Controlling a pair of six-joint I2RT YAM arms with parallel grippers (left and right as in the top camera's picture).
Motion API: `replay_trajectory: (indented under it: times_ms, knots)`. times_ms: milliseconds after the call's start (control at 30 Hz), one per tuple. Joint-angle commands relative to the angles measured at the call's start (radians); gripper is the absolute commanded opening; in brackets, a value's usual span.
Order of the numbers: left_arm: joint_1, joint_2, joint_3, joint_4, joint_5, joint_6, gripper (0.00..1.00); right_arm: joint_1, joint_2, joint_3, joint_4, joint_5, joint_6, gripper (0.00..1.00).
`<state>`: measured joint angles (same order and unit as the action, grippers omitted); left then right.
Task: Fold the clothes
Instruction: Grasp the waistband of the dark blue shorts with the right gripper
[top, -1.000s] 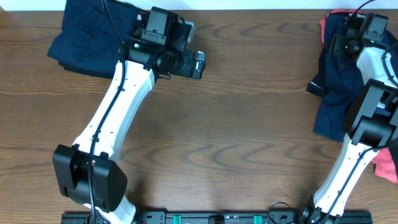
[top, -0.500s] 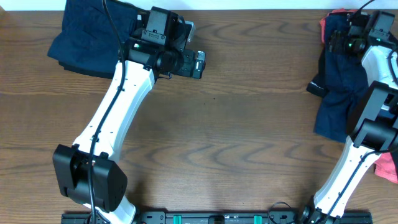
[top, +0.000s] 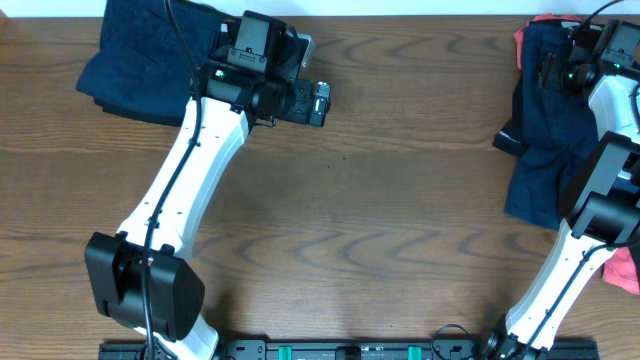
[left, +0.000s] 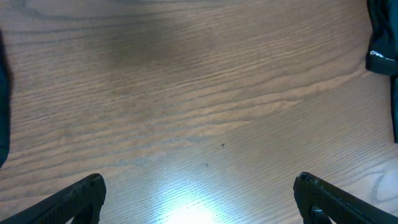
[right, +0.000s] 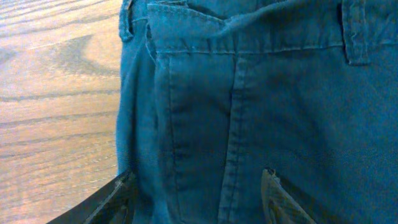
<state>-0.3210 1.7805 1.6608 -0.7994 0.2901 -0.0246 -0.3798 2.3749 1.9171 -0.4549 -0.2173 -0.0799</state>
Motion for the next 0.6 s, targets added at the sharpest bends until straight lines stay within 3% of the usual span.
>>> replay_trajectory:
  times_ms: [0, 467, 567]
  knots:
    - [0.001, 0.017, -0.008, 0.001, 0.012, 0.016, 0.98, -0.003, 0.038, -0.002, 0.001, 0.012, -0.040, 0.63]
    - [0.001, 0.017, -0.008, 0.001, 0.012, 0.016, 0.98, -0.005, 0.057, -0.002, 0.006, 0.067, -0.071, 0.58]
    - [0.001, 0.017, -0.008, 0.001, 0.013, 0.013, 0.98, -0.006, 0.057, -0.002, 0.007, 0.072, -0.072, 0.49]
